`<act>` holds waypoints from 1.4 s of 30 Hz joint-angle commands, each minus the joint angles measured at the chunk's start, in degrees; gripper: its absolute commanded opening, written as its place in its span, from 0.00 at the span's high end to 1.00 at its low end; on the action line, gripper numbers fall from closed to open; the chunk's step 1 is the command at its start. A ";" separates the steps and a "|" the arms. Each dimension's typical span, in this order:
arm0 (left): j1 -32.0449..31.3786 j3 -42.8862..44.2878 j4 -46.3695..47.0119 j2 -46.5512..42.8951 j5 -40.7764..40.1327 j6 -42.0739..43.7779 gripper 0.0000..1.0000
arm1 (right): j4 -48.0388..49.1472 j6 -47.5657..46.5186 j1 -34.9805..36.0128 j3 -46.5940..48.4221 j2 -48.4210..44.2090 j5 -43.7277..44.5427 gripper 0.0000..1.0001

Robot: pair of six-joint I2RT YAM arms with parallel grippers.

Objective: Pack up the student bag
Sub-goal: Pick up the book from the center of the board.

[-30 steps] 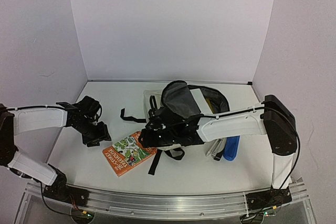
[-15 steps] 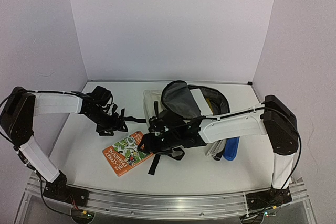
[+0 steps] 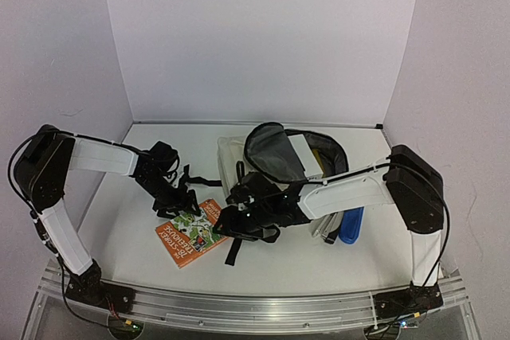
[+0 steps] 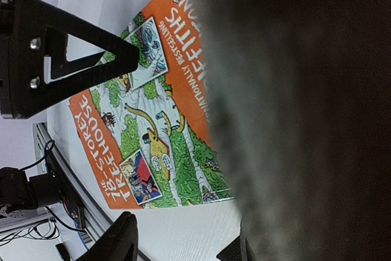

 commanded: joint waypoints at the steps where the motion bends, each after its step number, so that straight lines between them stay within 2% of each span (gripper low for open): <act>1: -0.63 1.90 -0.55 0.85 2.15 1.79 0.28 | -0.02 0.93 -0.73 2.53 3.81 -1.60 0.44; 9: -1.61 0.41 1.19 0.41 5.91 0.19 0.34 | -0.08 0.32 -1.57 6.69 7.67 -2.23 0.45; 21: -2.82 -3.32 10.07 -1.91 15.44 -5.83 0.40 | 0.05 -0.56 -2.02 9.75 10.49 -1.72 0.49; 25: -3.59 -3.57 12.19 -1.95 17.35 -7.37 0.48 | 0.05 -0.76 -2.07 10.52 10.97 -1.72 0.49; 30: -3.99 -4.13 15.03 -2.88 18.94 -9.70 0.63 | 0.07 -0.86 -2.07 11.50 11.62 -1.59 0.49; 34: -4.01 -4.58 16.67 -4.74 19.33 -11.06 0.68 | 0.06 -0.86 -2.05 11.51 11.72 -1.54 0.49; 38: -4.00 -6.16 20.40 -6.64 20.93 -13.45 0.69 | 0.06 -0.78 -2.12 11.54 11.79 -1.56 0.49; 42: -4.02 -7.88 23.42 -6.60 21.91 -15.44 0.65 | 0.06 -0.86 -2.08 11.86 11.88 -1.50 0.49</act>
